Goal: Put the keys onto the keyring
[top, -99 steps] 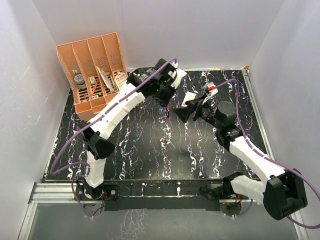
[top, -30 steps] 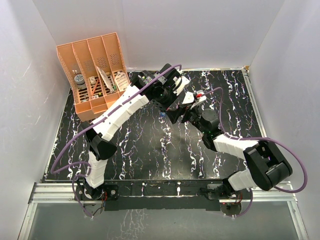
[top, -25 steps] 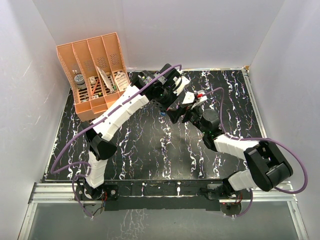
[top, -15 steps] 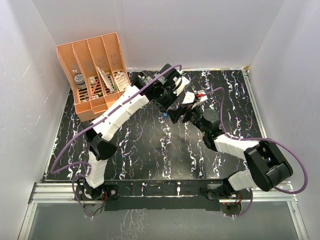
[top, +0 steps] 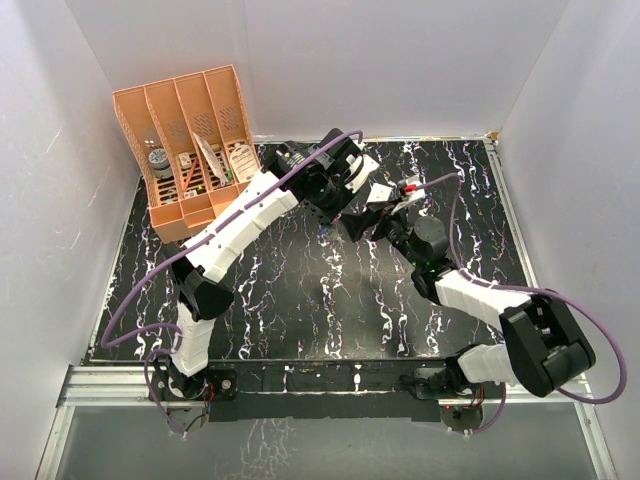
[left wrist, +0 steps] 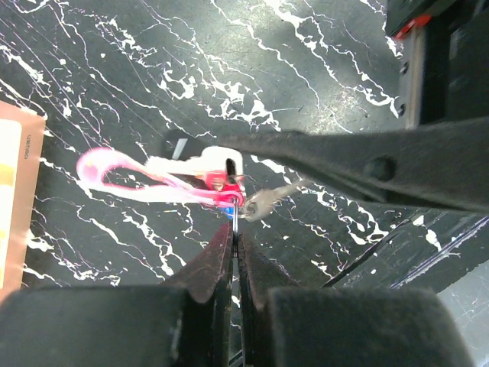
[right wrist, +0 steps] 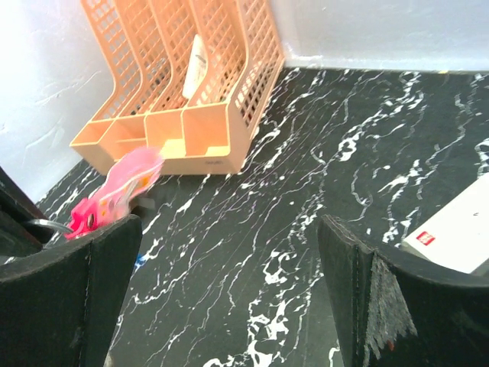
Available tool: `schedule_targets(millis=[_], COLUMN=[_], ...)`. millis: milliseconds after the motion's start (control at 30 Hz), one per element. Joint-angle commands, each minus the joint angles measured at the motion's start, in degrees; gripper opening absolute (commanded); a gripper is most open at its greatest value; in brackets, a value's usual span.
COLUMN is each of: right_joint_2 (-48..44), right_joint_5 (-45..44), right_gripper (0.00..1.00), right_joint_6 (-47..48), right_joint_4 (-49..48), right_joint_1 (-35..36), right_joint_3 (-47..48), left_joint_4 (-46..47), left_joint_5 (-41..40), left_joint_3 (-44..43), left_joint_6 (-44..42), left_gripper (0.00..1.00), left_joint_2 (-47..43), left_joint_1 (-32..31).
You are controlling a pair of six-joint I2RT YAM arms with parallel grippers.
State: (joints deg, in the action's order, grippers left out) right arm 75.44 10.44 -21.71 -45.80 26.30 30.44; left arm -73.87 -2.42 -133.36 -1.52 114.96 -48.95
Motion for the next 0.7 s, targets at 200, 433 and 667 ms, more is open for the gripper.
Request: schedule_targets(millis=[200, 433, 667], right_joint_2=[-7.50, -7.68, -7.94], right_joint_5=[-1.03, 1.20, 1.16], right_gripper=[0.98, 0.98, 0.98], right_joint_6=[0.99, 0.67, 0.88], right_joint_4=[1.91, 2.12, 2.62], right_joint_1=[-5.20, -5.35, -5.41], right_joint_3=[0.47, 0.60, 0.59], left_joint_4=[-2.44, -2.78, -2.86], left_joint_5=[0.51, 0.57, 0.48], left_joint_3=[-1.16, -1.90, -2.17], left_joint_6=[0.04, -0.11, -0.24], left_gripper=[0.00, 0.00, 0.00], left_joint_2=[-2.34, -1.84, -1.66], left_joint_1=[-0.40, -0.40, -0.40])
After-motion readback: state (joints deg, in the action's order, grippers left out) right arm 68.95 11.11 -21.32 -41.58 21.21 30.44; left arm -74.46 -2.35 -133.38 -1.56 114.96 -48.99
